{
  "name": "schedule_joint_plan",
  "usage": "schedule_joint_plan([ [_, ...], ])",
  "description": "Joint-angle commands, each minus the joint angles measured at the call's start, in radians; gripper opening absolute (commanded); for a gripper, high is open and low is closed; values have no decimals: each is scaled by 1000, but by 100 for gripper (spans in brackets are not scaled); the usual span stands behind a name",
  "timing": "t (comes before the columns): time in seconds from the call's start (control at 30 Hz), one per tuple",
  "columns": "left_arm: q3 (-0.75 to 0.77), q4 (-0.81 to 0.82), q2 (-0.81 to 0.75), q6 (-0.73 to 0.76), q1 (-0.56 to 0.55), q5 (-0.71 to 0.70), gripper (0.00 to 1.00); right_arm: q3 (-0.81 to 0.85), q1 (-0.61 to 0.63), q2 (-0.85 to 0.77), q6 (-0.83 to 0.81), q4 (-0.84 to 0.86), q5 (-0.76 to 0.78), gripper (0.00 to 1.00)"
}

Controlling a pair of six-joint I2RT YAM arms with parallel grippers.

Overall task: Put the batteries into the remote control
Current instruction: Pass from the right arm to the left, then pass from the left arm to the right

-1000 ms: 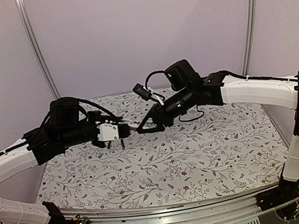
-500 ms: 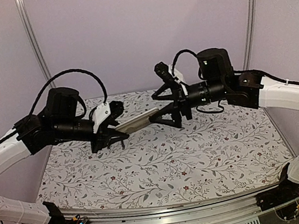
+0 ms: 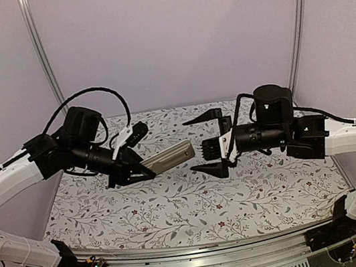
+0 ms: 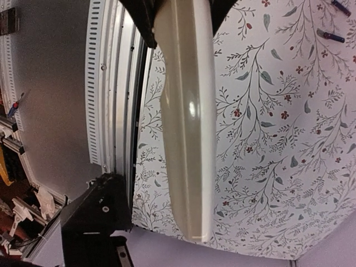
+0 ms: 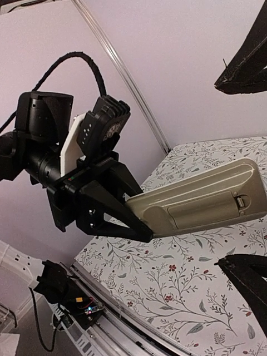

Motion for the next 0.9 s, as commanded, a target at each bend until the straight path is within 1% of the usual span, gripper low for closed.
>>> schedule_joint_plan([
  [0.0, -14, -3, 21, -18, 20, 55, 0, 20, 30, 71, -248, -7, 92, 99],
  [0.2, -7, -5, 41, -13, 23, 72, 0, 25, 32, 117, -311, 10, 113, 99],
  [0.27, -5, -5, 47, -10, 23, 79, 0, 24, 32, 131, -333, 14, 145, 97],
  [0.3, -5, -5, 50, -8, 23, 81, 0, 20, 32, 140, -344, 15, 161, 94],
  [0.4, -4, -5, 54, -4, 23, 84, 0, 5, 32, 152, -389, 42, 188, 79],
  [0.5, -3, -4, 55, -3, 23, 86, 0, 5, 32, 162, -403, 50, 185, 75],
  [0.53, -4, -4, 56, -2, 23, 87, 0, 7, 32, 167, -405, 52, 185, 71],
  [0.57, -4, -4, 58, -2, 23, 87, 0, 7, 32, 170, -405, 55, 186, 64],
  [0.63, -5, -4, 57, -4, 23, 87, 0, 4, 32, 175, -407, 64, 186, 55],
  [0.87, -8, -4, 59, -7, 26, 86, 0, -3, 36, 163, -380, 69, 144, 39],
])
